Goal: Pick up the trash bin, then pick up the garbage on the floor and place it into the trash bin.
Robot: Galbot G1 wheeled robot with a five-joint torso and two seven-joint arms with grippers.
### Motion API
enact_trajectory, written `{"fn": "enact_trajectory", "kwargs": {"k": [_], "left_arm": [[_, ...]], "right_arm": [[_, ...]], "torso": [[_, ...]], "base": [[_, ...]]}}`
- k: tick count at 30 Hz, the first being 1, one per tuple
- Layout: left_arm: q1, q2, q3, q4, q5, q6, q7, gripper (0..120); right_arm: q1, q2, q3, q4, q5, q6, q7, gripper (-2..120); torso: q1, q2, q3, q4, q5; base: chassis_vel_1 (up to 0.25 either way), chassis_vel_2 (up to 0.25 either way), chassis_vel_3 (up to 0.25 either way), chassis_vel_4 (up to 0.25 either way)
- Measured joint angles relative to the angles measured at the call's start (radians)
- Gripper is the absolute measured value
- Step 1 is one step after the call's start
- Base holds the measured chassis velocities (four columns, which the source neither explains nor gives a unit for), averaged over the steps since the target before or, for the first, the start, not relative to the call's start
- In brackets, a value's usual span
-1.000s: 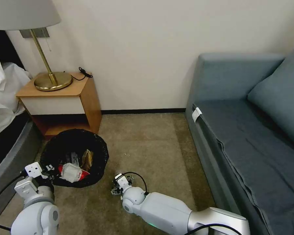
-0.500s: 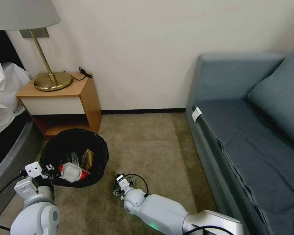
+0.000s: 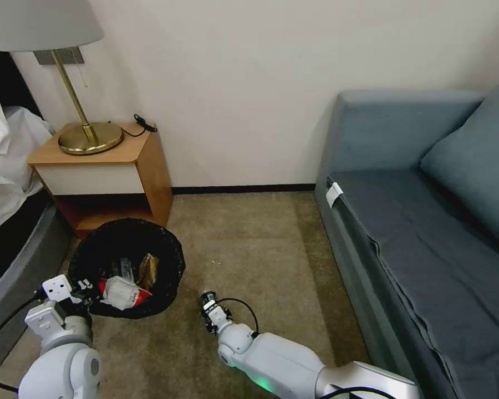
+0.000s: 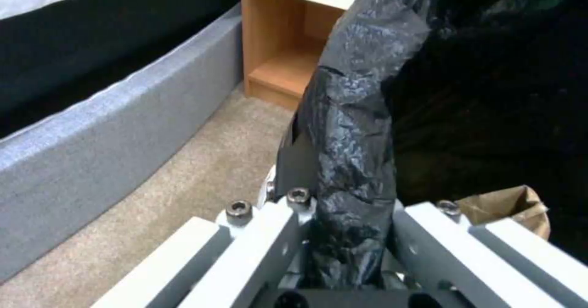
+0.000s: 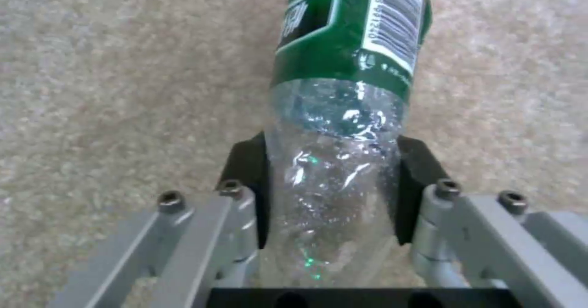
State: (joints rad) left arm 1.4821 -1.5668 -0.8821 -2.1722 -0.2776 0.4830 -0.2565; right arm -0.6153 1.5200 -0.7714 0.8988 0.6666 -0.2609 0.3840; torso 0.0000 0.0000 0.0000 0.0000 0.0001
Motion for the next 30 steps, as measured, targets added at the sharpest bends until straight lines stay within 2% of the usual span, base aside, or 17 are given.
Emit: {"fn": "enact_trajectory", "kwargs": {"k": [5,9,10,14,15,19,20,24,30], "left_arm": [[0.001,0.002,0.001,0.0,0.0,0.0,0.0,2],[-0.001,0.008,0.005,0.014,-0.001,0.002,0.0,2],[-0.001,0.008,0.005,0.014,-0.001,0.002,0.0,2],[-0.005,0.012,0.017,0.029,-0.001,0.007,-0.001,2],[-0.005,0.012,0.017,0.029,-0.001,0.007,-0.001,2],[-0.006,0.004,0.035,0.041,0.001,0.008,-0.001,2],[-0.006,0.004,0.035,0.041,0.001,0.008,-0.001,2],[-0.007,-0.006,0.05,0.048,0.007,0.01,-0.002,2],[-0.007,-0.015,0.056,0.049,0.008,0.011,-0.003,2]], "right_arm": [[0.005,-0.069,0.018,0.112,0.029,-0.009,0.029,24],[0.041,-0.179,0.095,0.336,0.074,-0.024,0.067,23],[0.041,-0.179,0.095,0.336,0.074,-0.024,0.067,23],[0.1,-0.247,0.189,0.524,0.125,-0.032,0.1,23],[0.1,-0.247,0.189,0.524,0.125,-0.032,0.1,23],[0.148,-0.245,0.231,0.716,0.217,-0.047,0.16,23],[0.148,-0.245,0.231,0.716,0.217,-0.047,0.16,23],[0.141,-0.192,0.181,0.853,0.267,-0.074,0.217,23],[0.12,-0.129,0.081,0.845,0.265,-0.07,0.249,23]], "torso": [[0.0,0.0,0.0,0.0,0.0002],[0.0,0.0,0.0,-0.0001,-0.0002],[0.0,0.0,0.0,-0.0001,-0.0002],[0.0,0.0,0.0,-0.0002,-0.0001],[0.0,0.0,0.0,-0.0002,-0.0001],[0.0,0.0,0.0,-0.0001,-0.0001],[0.0,0.0,0.0,-0.0001,-0.0001],[0.0,0.0,0.0,0.0001,-0.0002],[0.0,0.0,0.0,0.0002,-0.0003]], "base": [[0.0,0.0,0.0,0.0],[0.0,0.0,0.0,0.0],[0.0,0.0,0.0,0.0],[0.0,0.0,0.0,0.0],[0.0,0.0,0.0,0.0],[0.0,0.0,0.0,0.0],[0.0,0.0,0.0,0.0],[0.0,0.0,0.0,0.0],[0.0,0.0,0.0,0.0]]}}
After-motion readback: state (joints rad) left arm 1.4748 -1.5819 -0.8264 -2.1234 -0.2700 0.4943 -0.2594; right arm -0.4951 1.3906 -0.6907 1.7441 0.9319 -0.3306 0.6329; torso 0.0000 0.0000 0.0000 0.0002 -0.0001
